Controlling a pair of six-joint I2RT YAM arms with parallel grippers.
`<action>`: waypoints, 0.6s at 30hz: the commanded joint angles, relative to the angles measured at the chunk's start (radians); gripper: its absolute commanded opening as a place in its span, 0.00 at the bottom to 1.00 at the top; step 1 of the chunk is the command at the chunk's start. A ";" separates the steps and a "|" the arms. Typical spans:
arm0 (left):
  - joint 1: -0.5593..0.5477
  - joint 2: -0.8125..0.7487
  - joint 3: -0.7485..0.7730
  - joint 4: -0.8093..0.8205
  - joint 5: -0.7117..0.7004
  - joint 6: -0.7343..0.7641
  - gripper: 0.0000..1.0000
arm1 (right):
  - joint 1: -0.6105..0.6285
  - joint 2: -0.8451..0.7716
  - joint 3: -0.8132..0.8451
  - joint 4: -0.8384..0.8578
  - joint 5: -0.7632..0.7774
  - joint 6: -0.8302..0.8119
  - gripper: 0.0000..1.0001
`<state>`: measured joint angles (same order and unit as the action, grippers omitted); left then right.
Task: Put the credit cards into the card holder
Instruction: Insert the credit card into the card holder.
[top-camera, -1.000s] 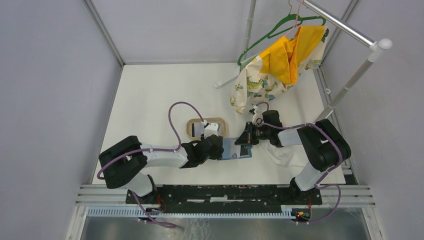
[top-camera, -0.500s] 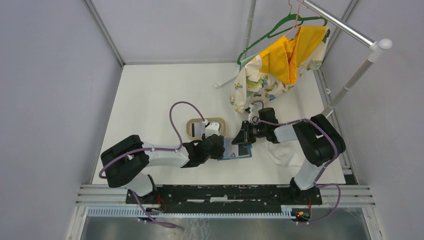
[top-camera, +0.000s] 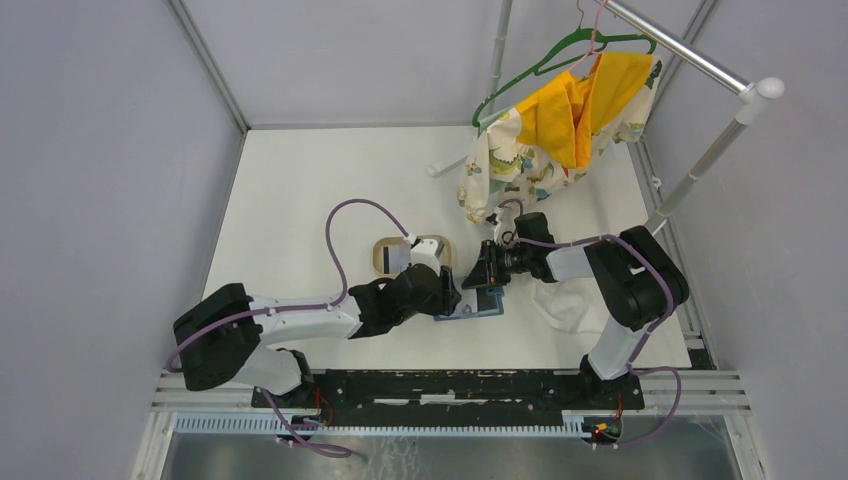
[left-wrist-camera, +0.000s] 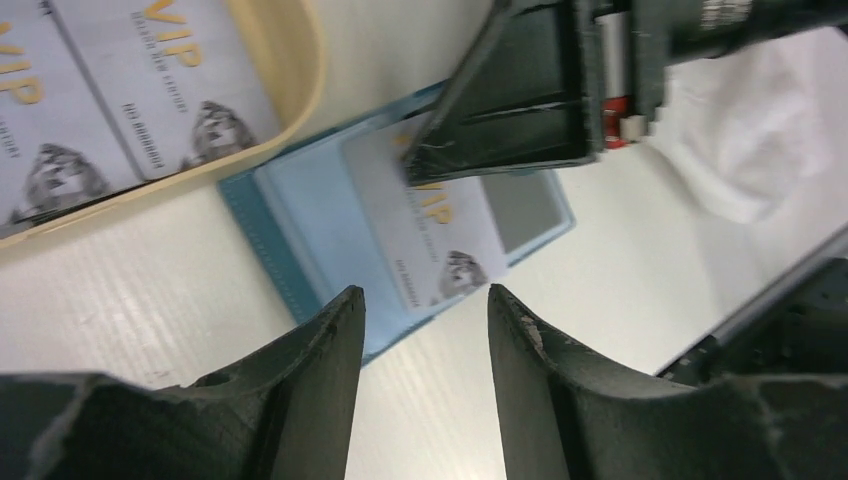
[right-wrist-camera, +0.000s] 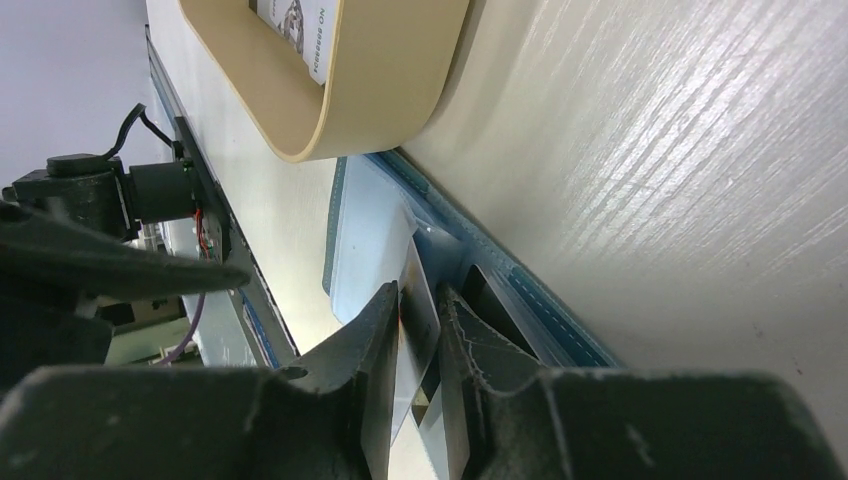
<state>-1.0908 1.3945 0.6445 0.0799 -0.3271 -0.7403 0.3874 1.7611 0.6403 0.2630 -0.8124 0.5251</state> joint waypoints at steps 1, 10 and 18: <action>-0.041 -0.025 0.035 0.111 0.067 -0.008 0.55 | 0.015 0.035 0.001 -0.065 0.078 -0.056 0.27; -0.124 0.169 0.206 0.080 -0.038 -0.054 0.40 | 0.016 0.038 0.002 -0.066 0.078 -0.060 0.28; -0.144 0.380 0.406 -0.060 -0.089 -0.082 0.24 | 0.015 0.040 0.005 -0.068 0.073 -0.061 0.28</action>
<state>-1.2221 1.7115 0.9546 0.0898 -0.3439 -0.7715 0.3885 1.7630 0.6468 0.2523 -0.8158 0.5133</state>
